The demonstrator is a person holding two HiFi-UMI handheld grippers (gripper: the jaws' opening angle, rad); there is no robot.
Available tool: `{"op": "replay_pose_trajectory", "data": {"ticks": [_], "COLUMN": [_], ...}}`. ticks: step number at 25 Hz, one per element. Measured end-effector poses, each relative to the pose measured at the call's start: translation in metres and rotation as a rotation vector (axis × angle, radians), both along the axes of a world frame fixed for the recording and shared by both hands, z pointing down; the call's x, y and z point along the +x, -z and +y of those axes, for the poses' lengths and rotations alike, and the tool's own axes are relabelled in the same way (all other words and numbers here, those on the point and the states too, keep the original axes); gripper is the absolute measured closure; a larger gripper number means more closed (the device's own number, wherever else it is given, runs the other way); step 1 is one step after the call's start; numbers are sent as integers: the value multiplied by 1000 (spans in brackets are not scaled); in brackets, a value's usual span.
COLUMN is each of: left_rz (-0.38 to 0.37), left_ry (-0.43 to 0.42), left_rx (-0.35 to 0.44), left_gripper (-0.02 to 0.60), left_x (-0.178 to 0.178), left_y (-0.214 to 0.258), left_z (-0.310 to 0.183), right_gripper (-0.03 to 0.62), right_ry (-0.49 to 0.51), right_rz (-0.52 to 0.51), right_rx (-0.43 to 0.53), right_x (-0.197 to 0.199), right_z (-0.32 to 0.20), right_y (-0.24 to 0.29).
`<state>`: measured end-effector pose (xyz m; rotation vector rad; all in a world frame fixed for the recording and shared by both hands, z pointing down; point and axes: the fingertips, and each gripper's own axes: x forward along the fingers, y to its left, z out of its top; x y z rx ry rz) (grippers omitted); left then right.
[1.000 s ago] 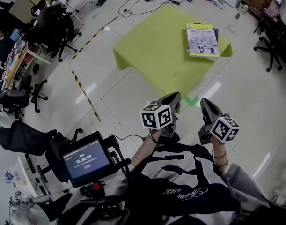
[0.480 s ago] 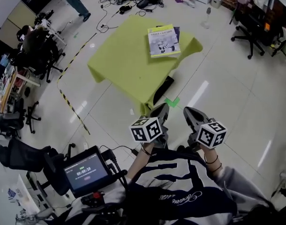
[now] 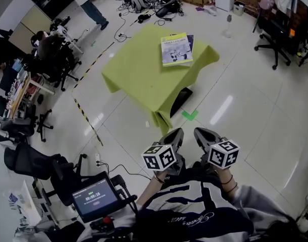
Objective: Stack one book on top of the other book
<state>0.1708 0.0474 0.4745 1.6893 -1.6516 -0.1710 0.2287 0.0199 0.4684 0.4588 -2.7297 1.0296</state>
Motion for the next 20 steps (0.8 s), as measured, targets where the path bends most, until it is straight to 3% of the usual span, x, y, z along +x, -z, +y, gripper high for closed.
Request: {"op": "replay_pose_trajectory", "data": {"ticks": [6,20], "left_rz": [-60,-74], "left_ry": [11,-3], "left_rx": [27,71], "left_gripper": [577,577], "left_x": [-23,-60], "left_y": [13,23], "left_z": [13,20], "right_gripper": [600,600], "right_ry": [15,-15], "right_rz": [-25,-7], "right_rx": [27,21], "right_x": [-25,-50], "right_z": [11,25], "right_y": [11,19]}}
